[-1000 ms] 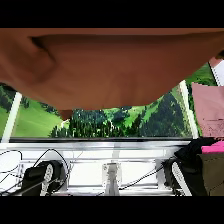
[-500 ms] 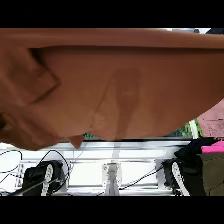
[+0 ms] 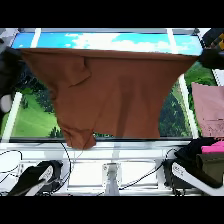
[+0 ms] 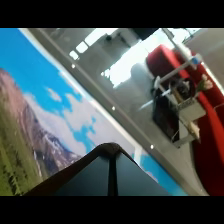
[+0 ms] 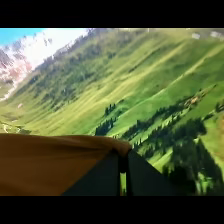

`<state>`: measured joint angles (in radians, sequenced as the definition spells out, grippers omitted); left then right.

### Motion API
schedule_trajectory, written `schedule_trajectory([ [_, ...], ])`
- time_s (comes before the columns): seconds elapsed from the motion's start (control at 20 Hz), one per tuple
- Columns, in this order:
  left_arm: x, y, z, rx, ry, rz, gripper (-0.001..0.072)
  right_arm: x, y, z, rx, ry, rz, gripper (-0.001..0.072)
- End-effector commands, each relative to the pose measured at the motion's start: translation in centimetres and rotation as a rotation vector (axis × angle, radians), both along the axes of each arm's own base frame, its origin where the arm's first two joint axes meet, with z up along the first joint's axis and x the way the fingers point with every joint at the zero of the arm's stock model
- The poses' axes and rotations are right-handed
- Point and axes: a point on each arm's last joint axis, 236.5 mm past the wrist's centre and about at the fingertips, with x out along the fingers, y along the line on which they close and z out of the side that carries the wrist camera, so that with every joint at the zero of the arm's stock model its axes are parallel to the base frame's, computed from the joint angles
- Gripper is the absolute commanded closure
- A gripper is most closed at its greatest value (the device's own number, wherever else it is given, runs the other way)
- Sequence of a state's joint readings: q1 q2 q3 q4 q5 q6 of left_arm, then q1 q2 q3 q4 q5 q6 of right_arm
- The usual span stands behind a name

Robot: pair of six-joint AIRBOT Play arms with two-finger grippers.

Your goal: Fold the clothes and pants, and hang the long-sleeved shirts on hangers.

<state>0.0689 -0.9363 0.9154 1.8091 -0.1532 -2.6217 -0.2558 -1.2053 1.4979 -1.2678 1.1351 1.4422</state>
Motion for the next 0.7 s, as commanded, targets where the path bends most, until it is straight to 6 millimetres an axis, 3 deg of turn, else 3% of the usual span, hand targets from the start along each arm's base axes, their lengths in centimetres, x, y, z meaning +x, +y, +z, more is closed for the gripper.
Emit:
schedule_trajectory([
  [0.0,5.4,-0.1,-7.6,-0.050,0.139,-0.006,0.0694,5.2,-0.2,-8.2,0.105,0.098,-0.020,0.0694],
  [0.2,9.8,1.5,-11.7,-0.058,0.207,0.019,0.0694,9.7,0.8,-13.1,0.174,0.073,-0.050,0.0695],
  [0.35,11.1,2.4,-13.2,-0.032,0.232,0.025,0.0694,12.2,1.7,-15.0,0.137,0.020,-0.027,0.0695],
  [0.45,10.7,2.7,-14.0,0.124,0.293,-0.015,0.0694,13.2,2.3,-15.5,0.105,-0.007,-0.003,0.0695],
  [0.65,7.0,3.8,-20.0,0.374,0.613,-0.111,0.0693,12.8,3.6,-18.6,0.113,0.066,0.023,0.0695],
])
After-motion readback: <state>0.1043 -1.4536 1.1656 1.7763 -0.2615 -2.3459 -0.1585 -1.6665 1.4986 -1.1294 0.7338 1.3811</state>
